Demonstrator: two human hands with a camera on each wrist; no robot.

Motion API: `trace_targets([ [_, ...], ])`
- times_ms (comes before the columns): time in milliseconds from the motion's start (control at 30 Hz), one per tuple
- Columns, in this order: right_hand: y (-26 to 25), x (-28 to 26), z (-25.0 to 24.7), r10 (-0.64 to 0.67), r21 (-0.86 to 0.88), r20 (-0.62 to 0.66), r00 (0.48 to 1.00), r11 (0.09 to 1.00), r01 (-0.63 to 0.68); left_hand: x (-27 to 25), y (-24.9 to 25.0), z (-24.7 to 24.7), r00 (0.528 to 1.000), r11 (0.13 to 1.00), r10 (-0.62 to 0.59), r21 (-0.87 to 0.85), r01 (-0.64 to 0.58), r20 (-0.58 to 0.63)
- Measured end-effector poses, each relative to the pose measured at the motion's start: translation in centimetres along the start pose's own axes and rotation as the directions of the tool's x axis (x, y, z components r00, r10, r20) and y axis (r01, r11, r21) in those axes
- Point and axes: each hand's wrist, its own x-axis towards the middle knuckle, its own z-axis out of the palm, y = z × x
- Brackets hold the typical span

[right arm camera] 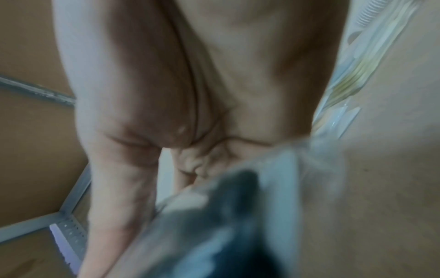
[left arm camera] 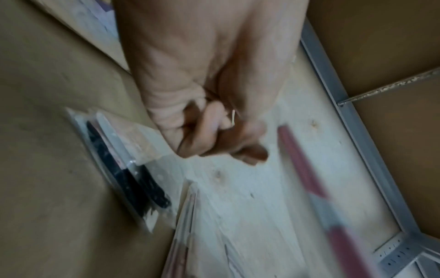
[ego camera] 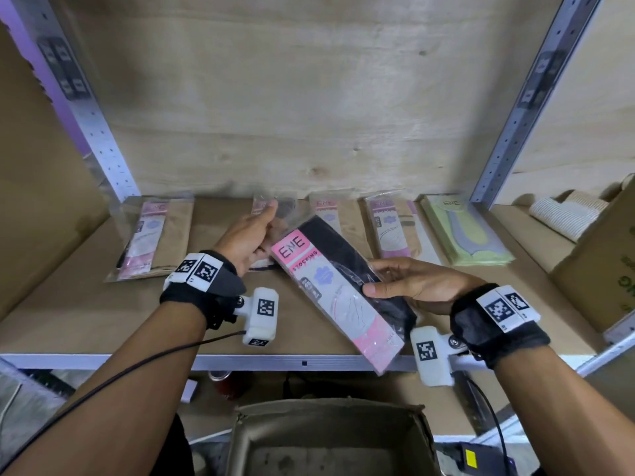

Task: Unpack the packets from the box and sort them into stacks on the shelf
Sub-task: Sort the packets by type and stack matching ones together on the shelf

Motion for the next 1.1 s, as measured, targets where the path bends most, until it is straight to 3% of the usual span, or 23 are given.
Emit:
trace_targets([
  [133,-0.9,0.4,0.7,-0.068,0.156,-0.078,0.995,0.984,0.08,0.0,-0.2,-0.6,0.993,0.999,-0.04,0.026,0.037,0.113],
  [267,-2.5,2.6,2.1,-0.125,0.277,-0.246,0.961,0.941,0.193,-0.8,-0.3,-0.8,0.944,0.985,-0.124,0.152,0.081,0.305],
  [467,-5.6,6.9,4.2,-0.106,0.248,-0.367,0.924,0.946,0.207,-1.7,-0.2,-2.3,0.911,0.992,-0.055,0.126,0.004,0.41],
  [633,-7.3,9.9,5.5,-0.076,0.159,-0.386,0.919,0.976,0.148,-1.5,-0.2,-3.3,0.949,0.99,-0.001,0.136,-0.044,0.316],
  [767,-8.2,12.0,5.6,-0.01,-0.015,-0.376,0.926,1.0,0.005,-0.4,-0.6,-4.7,0.985,0.978,-0.001,0.204,-0.034,0.17],
  [833,-8.7,12.9,5.8,-0.003,-0.157,-0.391,0.92,0.985,-0.064,0.4,-1.0,-5.2,0.996,0.969,0.015,0.246,-0.037,0.092],
  [967,-9.3,14.5,6.5,-0.023,-0.267,-0.432,0.902,0.958,-0.103,1.9,-1.4,-5.4,0.995,0.933,0.095,0.352,-0.079,-0.029],
  [1100,-9.6,15.5,7.3,-0.079,-0.442,-0.499,0.863,0.88,-0.175,2.4,-1.5,-5.6,0.982,0.889,0.153,0.449,-0.086,-0.115],
])
